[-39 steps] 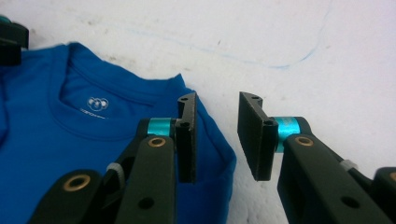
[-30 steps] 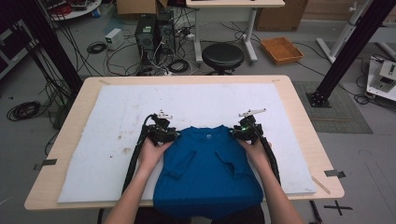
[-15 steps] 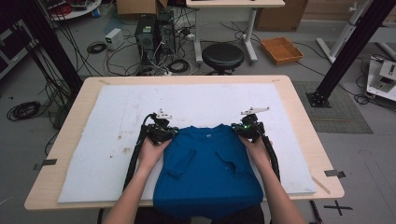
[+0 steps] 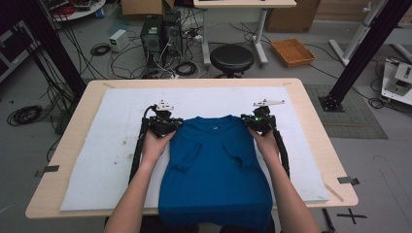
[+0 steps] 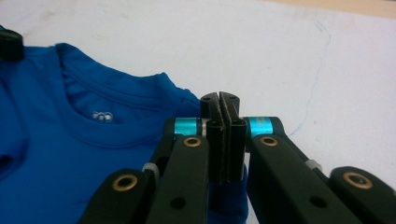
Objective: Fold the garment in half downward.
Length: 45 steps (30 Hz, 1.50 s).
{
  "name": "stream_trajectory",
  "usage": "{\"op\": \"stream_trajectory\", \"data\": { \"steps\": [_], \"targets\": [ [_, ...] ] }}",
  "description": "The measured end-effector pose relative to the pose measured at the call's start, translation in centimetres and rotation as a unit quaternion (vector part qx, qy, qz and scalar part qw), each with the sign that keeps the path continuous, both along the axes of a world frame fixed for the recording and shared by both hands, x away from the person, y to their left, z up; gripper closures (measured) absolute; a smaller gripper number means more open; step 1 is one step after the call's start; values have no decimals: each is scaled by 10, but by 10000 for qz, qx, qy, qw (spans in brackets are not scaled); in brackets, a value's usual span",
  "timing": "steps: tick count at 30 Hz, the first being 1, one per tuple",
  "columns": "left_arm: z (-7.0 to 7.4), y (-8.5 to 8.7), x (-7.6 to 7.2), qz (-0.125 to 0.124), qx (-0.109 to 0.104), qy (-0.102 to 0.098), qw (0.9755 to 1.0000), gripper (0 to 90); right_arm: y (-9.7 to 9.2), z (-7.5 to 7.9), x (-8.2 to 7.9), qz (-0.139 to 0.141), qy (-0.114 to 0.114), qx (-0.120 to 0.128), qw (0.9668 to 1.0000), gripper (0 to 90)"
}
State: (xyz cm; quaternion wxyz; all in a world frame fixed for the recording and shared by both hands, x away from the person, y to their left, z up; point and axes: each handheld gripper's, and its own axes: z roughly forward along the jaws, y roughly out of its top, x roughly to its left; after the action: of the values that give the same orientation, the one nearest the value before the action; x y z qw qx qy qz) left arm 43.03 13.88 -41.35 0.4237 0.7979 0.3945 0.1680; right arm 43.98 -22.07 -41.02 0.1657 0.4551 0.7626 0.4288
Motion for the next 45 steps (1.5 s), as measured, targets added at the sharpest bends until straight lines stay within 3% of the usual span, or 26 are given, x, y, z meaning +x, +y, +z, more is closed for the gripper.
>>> {"op": "stream_trajectory", "data": {
  "steps": [5,8,9,11,12,14,15,16,17,20,21,22,24,26,27,28,29,32,36,38,41,42,45],
  "targets": [
    [15,0,-21,-197,-130,-275,9993,878,-3,10,-20,133,-189,120,9997,898],
    [20,2,-37,-342,-97,-421,9985,878,-5,15,-38,248,-322,153,9991,899],
    [20,2,-43,-396,-82,-456,9981,878,-7,19,-52,321,-434,166,9984,898],
    [20,4,-56,-476,-123,-503,9975,878,-9,20,-60,353,-503,159,9980,898],
    [19,6,-69,-572,-127,-557,9967,878,-12,21,-75,414,-579,137,9974,899],
    [19,7,-76,-635,-116,-586,9962,878,-14,20,-91,479,-616,101,9969,898],
    [18,8,-89,-723,-120,-657,9951,878,-16,19,-99,517,-668,86,9964,898],
    [18,8,-89,-723,-120,-657,9951,878,-16,19,-99,517,-668,86,9964,898],
    [17,9,-99,-797,-116,-698,9943,878,-19,16,-115,541,-674,108,9962,898],
    [14,11,-120,-948,-133,-715,9928,878,-22,14,-129,563,-680,143,9960,898],
    [13,11,-126,-1006,-119,-734,9921,877,-25,11,-144,613,-681,173,9956,898],
    [12,13,-139,-1110,-95,-763,9908,877,-26,9,-151,632,-679,147,9956,898],
    [11,13,-144,-1142,-80,-762,9905,877,-27,8,-158,667,-670,133,9954,898],
    [7,14,-155,-1217,-68,-728,9899,877,-29,5,-177,753,-691,53,9948,898],
    [6,14,-160,-1256,-50,-727,9894,877,-29,5,-177,753,-691,53,9948,898],
    [4,14,-165,-1310,15,-729,9887,877,-28,4,-187,809,-718,-85,9941,898],
    [1,12,-173,-1409,109,-713,9874,877,-28,3,-191,847,-717,-140,9937,898],
    [-2,11,-181,-1473,125,-676,9867,877,-28,0,-197,891,-720,-259,9931,898],
    [-8,9,-194,-1627,298,-630,9842,876,-30,-7,-210,955,-626,-339,9929,897],
    [-9,8,-196,-1656,323,-614,9837,876,-30,-9,-212,989,-616,-337,9926,897],
    [-13,6,-203,-1753,423,-577,9819,874,-29,-12,-220,1031,-628,-530,9913,896],
    [-16,4,-207,-1825,484,-524,9806,867,-30,-15,-224,1076,-565,-561,9910,893],
    [-19,3,-210,-1854,542,-491,9799,836,-32,-17,-230,1153,-499,-595,9903,855]
  ]
}}
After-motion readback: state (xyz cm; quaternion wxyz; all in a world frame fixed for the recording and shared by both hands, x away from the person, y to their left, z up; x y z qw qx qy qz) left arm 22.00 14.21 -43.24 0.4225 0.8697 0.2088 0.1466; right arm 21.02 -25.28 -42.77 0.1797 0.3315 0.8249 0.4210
